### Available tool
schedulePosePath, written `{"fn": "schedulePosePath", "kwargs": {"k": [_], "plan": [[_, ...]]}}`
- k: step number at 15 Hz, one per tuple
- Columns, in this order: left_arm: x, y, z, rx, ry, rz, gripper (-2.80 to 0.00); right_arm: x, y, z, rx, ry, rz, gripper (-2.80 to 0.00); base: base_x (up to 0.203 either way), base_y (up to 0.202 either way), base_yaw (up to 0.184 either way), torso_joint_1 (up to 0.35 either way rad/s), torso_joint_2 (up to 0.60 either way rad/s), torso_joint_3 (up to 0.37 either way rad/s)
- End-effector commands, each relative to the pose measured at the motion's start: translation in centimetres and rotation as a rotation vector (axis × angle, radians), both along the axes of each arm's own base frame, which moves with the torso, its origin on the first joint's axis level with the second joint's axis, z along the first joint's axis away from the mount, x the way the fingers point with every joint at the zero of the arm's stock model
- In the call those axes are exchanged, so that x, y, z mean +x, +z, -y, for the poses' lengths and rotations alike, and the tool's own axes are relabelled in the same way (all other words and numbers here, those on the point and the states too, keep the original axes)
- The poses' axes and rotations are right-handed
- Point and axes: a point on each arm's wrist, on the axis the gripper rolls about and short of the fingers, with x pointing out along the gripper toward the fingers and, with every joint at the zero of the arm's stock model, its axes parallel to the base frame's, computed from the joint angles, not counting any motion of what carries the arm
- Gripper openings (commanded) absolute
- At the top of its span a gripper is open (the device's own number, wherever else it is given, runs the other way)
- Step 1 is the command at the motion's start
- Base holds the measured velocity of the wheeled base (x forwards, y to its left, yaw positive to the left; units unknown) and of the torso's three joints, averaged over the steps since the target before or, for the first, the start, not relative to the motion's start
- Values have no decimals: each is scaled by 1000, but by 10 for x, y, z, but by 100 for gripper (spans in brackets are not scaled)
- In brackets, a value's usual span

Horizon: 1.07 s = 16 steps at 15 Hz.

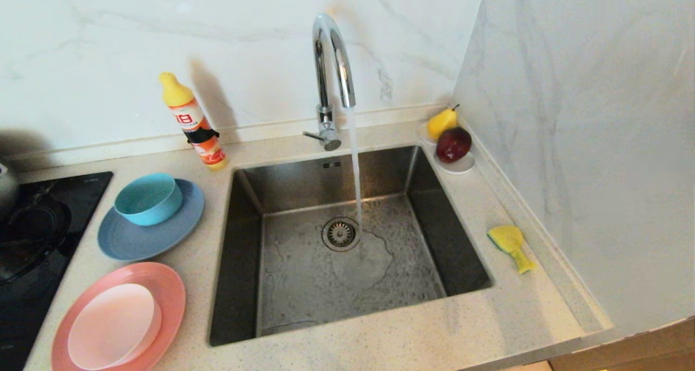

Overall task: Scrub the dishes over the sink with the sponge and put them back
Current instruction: Pick up a bowl and the sponge

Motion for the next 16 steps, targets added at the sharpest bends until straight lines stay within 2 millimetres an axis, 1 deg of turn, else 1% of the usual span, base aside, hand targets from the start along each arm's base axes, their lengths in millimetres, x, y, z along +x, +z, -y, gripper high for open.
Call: {"fn": "schedulePosePath", "kwargs": {"k": [1,3,5,8,10,12,14,16], "plan": [[1,-4,0,0,0,-16,-280,24,4,-2,-4,5,-48,-280,0,0,0,0,0,0],[1,-4,0,0,0,-16,-280,34,7,-4,-13,-15,-60,-280,0,0,0,0,0,0],[1,-4,0,0,0,-17,-280,42,6,-10,-32,-31,-79,-280,0,0,0,0,0,0],[1,-4,0,0,0,-16,-280,54,2,-26,-82,-90,-103,-280,0,0,0,0,0,0],[1,-4,0,0,0,-16,-280,63,-1,-36,-123,-174,-108,-280,0,0,0,0,0,0],[1,-4,0,0,0,-16,-280,73,-8,-48,-179,-268,-132,-280,0,0,0,0,0,0],[1,-4,0,0,0,-16,-280,83,-24,-60,-239,-319,-183,-280,0,0,0,0,0,0],[1,-4,0,0,0,-16,-280,93,-37,-65,-257,-371,-244,-280,0,0,0,0,0,0]]}}
